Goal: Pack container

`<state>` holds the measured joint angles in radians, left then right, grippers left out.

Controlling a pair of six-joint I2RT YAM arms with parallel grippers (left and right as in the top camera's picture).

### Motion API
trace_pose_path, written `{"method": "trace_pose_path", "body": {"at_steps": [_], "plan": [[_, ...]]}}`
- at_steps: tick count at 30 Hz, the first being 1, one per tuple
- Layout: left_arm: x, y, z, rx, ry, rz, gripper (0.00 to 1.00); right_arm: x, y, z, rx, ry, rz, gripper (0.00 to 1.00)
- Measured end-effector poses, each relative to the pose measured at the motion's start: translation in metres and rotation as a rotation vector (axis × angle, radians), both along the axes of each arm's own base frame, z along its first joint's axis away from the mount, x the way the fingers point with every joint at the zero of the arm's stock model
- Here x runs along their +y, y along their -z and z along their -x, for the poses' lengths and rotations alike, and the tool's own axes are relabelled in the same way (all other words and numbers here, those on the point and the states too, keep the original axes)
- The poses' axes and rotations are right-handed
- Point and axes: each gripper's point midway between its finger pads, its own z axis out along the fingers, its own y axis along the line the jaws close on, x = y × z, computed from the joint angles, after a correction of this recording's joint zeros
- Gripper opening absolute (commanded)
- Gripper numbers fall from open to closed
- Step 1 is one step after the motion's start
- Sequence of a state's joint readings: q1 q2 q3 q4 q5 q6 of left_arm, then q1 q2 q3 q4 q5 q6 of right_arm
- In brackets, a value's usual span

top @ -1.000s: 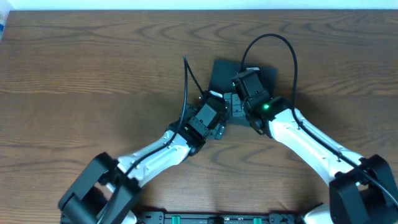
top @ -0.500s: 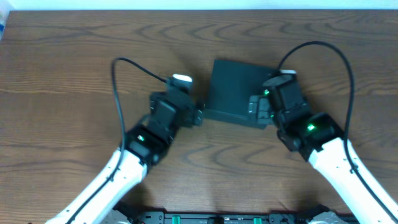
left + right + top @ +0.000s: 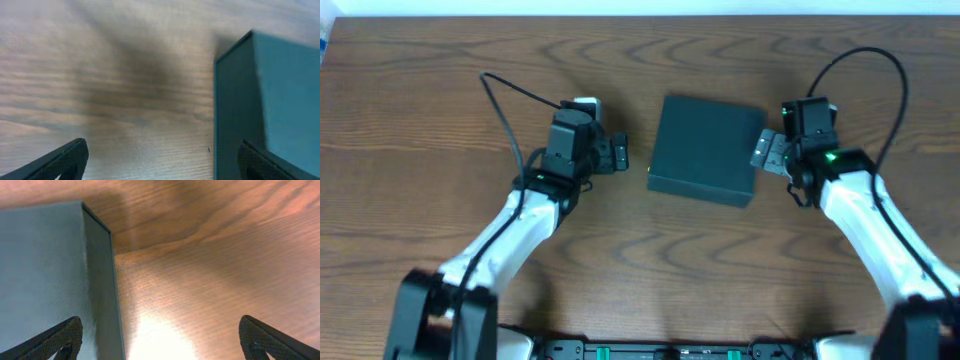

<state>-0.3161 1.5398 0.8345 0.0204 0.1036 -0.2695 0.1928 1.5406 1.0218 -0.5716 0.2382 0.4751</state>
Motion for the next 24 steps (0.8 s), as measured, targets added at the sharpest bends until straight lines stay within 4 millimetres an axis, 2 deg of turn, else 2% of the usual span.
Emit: {"method": "trace_pose_path", "body": {"at_steps": [3,7,13,18,24], "plan": [[-0.002,0.015,0.001,0.039,-0.001,0.004,0.95,0.002,0.016,-0.001,0.036,0.0,-0.004,0.99],[-0.003,0.025,0.001,0.064,0.001,0.009,0.96,-0.001,0.017,-0.006,0.023,0.013,-0.019,0.99],[-0.004,0.028,0.002,0.072,0.003,0.009,0.95,-0.024,0.03,-0.006,0.058,0.073,-0.016,0.99],[-0.004,0.03,0.002,0.076,0.003,0.008,0.96,-0.04,0.03,-0.008,0.052,0.117,-0.018,0.99],[-0.015,0.03,0.006,0.075,0.033,0.007,0.95,-0.04,0.024,-0.019,-0.001,0.118,-0.029,0.99]]}}
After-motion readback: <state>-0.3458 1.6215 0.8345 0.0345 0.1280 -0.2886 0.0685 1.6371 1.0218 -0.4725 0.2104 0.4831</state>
